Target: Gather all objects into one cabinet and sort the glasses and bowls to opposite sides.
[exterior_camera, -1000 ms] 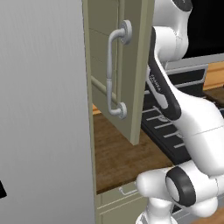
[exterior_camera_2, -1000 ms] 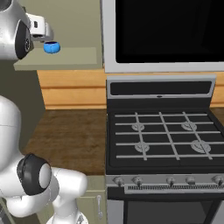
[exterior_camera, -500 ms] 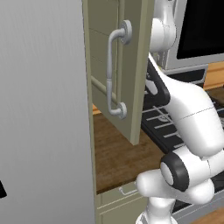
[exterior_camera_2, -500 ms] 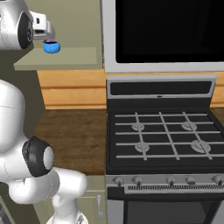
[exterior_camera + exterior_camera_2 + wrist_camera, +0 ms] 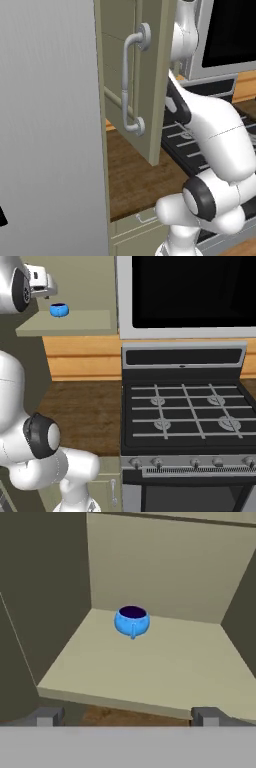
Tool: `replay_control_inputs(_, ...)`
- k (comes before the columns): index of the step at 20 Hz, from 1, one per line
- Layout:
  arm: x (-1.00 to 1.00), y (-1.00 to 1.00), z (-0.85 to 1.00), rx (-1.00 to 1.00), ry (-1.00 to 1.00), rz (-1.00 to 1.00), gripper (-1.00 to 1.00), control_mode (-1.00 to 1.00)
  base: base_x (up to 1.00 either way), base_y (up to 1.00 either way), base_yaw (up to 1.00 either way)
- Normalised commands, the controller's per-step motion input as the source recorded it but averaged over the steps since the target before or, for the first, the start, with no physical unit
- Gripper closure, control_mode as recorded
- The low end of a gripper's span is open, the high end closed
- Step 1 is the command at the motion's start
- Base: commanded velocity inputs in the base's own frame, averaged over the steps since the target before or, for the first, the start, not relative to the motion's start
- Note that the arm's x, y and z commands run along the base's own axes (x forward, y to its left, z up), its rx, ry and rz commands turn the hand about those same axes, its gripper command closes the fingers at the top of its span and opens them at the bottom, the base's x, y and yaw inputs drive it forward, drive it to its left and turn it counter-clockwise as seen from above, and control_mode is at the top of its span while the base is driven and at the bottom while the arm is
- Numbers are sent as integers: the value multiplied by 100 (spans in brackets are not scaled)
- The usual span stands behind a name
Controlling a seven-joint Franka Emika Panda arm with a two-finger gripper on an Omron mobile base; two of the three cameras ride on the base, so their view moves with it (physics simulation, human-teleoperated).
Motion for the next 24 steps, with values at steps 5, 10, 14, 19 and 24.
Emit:
replay_control_inputs(5,4,3,-17,-1,-21,0,-100,-100,0,0,0)
replay_control_inputs(10,14,-7,6,5,3,-3,-100,-100,0,0,0)
replay_control_inputs(14,48,-5,23,3,28,-5,-100,-100,0,0,0)
replay_control_inputs(19,45,0,3,0,17,-2,-100,-100,0,0,0)
replay_control_inputs(24,7,0,-6,-2,-4,0,-100,-100,0,0,0)
